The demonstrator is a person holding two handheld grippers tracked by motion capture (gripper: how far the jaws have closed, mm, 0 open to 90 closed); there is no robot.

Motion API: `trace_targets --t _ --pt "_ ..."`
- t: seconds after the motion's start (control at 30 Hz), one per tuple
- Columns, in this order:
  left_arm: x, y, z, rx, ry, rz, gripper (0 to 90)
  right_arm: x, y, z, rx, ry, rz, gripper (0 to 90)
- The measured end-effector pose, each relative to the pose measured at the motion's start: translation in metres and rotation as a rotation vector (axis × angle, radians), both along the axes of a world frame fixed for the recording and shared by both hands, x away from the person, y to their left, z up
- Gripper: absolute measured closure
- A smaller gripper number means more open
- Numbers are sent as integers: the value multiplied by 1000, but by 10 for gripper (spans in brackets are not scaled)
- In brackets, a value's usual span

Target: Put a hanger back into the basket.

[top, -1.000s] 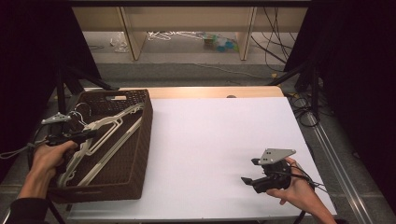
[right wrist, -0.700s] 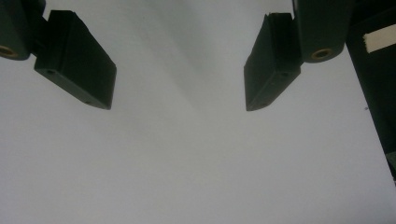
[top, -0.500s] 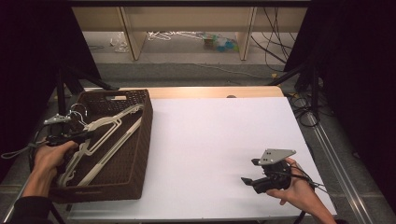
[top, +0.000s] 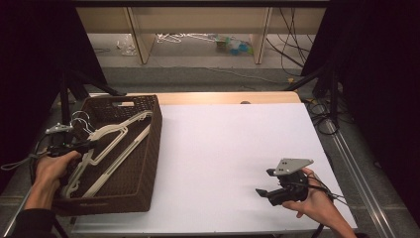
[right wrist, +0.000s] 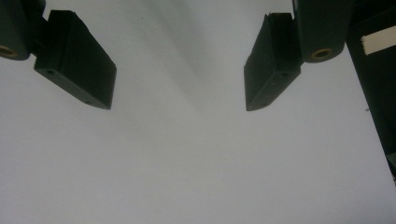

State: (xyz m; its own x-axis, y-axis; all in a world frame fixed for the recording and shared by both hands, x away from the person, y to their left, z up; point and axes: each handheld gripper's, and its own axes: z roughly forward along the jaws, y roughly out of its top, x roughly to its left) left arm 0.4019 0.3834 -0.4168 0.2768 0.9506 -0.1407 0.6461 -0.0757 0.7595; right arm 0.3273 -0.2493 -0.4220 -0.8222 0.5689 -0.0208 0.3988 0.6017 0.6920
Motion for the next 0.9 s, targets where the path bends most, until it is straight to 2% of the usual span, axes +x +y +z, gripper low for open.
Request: trace_targets --t 0.07,0.1,0.13,0.17,0.2,0.23,0.27,0.3,0.37,0.5,0.63,0.67,0.77,0.83,0.87,0.9 --pt "0 3 1 40 22 -16 774 0 0 0 -1 0 2 262" --pt "0 0 -1 11 2 14 772 0 0 0 -1 0 2 262" --pt "0 1 -2 15 6 13 769 0 0 0 0 0 1 262" --pt "0 4 -1 48 24 -5 765 0 0 0 0 3 -1 262" --pt "-1 5 -2 59 32 -6 760 0 0 -1 0 3 -1 262" --pt "0 2 -4 35 17 30 752 -1 0 -1 1 4 -2 262" --pt "-1 5 -3 81 38 5 744 -1 1 -1 0 7 -1 262" --pt "-1 5 -4 92 43 7 741 0 1 -1 0 5 -4 262" --pt "-2 5 -6 88 43 16 732 0 1 -2 1 5 -2 262" --pt "-3 5 -5 121 56 30 675 0 1 -2 2 7 -2 262" --pt "-6 5 1 110 21 69 614 0 1 -2 1 8 -2 262" --pt "-7 4 3 113 11 69 608 0 2 -3 11 -4 -9 262" --pt "-11 -1 8 90 -15 49 586 0 1 -2 0 7 0 262" --pt "-14 -6 13 96 -32 33 569 0 2 -3 13 -6 -11 262" --pt "-15 -10 14 74 -49 40 561 0 1 -2 3 7 -4 262" --pt "-16 -13 16 71 -57 29 551 0 2 -3 12 -4 -10 262"
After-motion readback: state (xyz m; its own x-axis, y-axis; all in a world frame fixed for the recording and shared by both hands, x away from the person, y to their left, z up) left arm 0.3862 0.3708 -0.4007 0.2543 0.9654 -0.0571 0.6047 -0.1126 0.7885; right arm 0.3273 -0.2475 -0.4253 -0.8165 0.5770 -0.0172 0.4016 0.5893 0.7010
